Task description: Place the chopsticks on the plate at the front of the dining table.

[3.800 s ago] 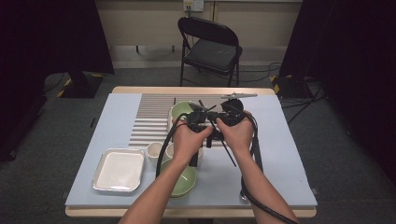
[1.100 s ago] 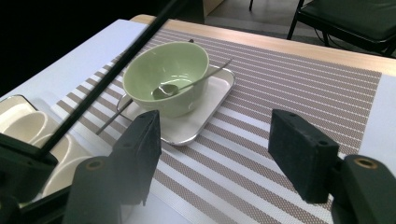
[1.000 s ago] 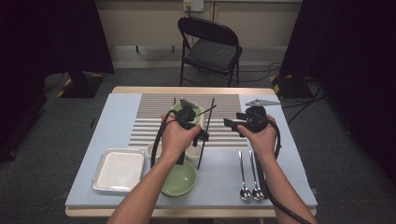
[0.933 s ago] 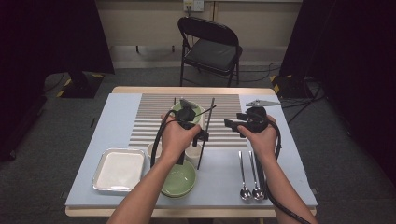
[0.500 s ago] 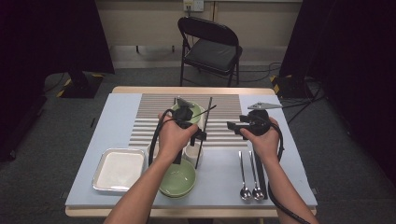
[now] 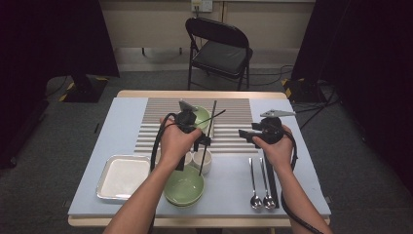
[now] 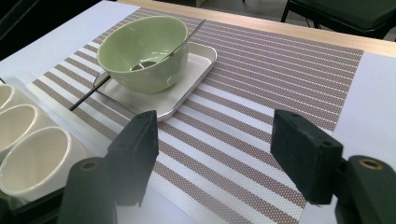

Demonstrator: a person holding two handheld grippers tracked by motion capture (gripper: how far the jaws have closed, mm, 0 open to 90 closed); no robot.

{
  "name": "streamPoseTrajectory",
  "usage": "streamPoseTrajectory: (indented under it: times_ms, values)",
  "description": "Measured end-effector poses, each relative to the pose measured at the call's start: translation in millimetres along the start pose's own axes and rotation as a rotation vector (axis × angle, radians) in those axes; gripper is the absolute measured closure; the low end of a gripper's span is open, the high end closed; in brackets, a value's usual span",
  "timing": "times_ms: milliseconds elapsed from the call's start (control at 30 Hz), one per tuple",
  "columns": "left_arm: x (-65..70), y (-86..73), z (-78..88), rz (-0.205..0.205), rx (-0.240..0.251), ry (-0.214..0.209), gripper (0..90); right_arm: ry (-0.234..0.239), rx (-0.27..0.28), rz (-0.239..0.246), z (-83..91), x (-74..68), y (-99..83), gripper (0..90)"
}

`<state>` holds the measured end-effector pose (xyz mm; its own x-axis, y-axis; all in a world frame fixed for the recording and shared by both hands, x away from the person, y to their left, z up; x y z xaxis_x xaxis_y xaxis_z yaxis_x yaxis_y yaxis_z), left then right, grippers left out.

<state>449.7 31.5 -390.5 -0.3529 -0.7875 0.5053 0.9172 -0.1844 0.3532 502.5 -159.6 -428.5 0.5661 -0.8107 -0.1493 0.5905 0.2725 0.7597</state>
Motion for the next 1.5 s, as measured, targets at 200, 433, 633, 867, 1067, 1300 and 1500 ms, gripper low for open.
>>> streamPoseTrajectory:
  times_ms: [200, 433, 633, 867, 1067, 1300, 1500]
  values:
    - [-2.8, -1.0, 3.1, 0.006, 0.001, 0.005, 86.3, 0.005, 0.001, -0.002, 0.4, 2.8, -3.7, 31.4]
    - [-5.5, -1.3, 5.9, 0.006, -0.002, 0.008, 86.3, -0.005, -0.008, -0.003, 0.0, 8.4, -9.9, 31.1]
    - [-8.2, -1.3, 8.5, 0.014, 0.0, 0.007, 86.3, -0.011, -0.013, -0.001, 0.6, 12.2, -13.5, 31.0]
    - [-9.7, -2.6, 10.7, 0.008, 0.002, 0.015, 86.3, -0.016, -0.023, -0.001, 0.7, 15.5, -18.4, 30.9]
    - [-11.6, -2.8, 13.3, 0.017, 0.001, 0.013, 86.3, -0.016, -0.028, -0.003, 0.5, 18.6, -22.6, 30.7]
    - [-15.2, -2.5, 17.0, 0.026, 0.001, 0.012, 86.4, -0.016, -0.029, -0.005, -0.3, 21.5, -28.1, 30.7]
    - [-19.8, -2.4, 20.7, 0.034, 0.003, 0.019, 86.3, -0.013, -0.033, 0.0, -0.1, 23.1, -31.6, 30.6]
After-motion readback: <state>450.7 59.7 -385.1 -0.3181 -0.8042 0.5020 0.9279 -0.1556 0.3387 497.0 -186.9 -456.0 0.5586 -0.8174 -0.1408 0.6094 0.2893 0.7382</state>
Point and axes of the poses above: each handheld gripper's, and its own axes: z roughly backward along the jaws, y roughly out of its top, x roughly to its right, the point moved 8 cm from there along -z, roughly forward along the jaws, and after that the axes turned 6 degrees about -x, right-handed, at the moved point
